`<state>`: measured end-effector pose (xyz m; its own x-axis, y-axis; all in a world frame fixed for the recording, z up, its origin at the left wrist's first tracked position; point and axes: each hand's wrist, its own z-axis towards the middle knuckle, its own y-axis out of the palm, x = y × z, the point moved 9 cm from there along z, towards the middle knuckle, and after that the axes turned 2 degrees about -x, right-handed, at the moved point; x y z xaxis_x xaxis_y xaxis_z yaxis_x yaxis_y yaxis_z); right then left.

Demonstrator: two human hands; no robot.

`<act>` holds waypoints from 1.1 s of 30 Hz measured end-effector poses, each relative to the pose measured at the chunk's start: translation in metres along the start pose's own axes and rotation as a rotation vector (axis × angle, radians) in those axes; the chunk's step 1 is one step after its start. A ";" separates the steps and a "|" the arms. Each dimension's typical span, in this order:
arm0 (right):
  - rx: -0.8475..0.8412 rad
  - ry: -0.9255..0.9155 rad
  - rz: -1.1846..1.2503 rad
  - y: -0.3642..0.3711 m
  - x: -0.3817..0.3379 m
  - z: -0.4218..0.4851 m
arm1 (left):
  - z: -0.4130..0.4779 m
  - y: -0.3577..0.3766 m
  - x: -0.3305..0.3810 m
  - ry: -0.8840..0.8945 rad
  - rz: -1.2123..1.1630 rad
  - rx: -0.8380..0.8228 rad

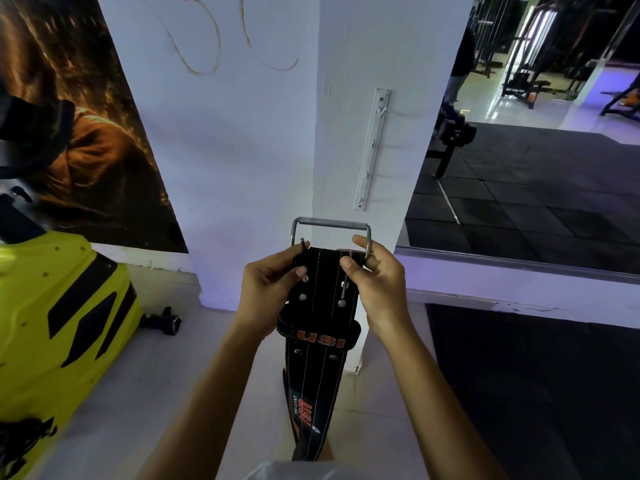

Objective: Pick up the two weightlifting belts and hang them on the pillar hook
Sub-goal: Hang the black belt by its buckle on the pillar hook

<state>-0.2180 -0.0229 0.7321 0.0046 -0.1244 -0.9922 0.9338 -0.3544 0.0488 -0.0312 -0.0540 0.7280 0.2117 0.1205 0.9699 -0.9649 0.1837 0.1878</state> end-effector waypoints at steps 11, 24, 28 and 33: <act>0.005 0.033 0.041 0.001 0.008 -0.004 | 0.000 0.001 -0.005 -0.207 -0.087 -0.065; 0.072 0.083 0.052 -0.016 0.011 -0.010 | 0.003 0.017 -0.015 -0.242 -0.032 -0.050; 0.071 0.063 0.025 -0.015 0.012 -0.009 | 0.005 0.018 -0.010 -0.035 0.436 -0.046; 0.031 0.052 -0.004 -0.015 0.012 -0.009 | -0.001 0.017 -0.007 0.039 0.461 0.010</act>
<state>-0.2286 -0.0106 0.7182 0.0205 -0.0750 -0.9970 0.9222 -0.3838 0.0479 -0.0488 -0.0511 0.7247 -0.2343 0.2239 0.9460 -0.9611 0.0933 -0.2601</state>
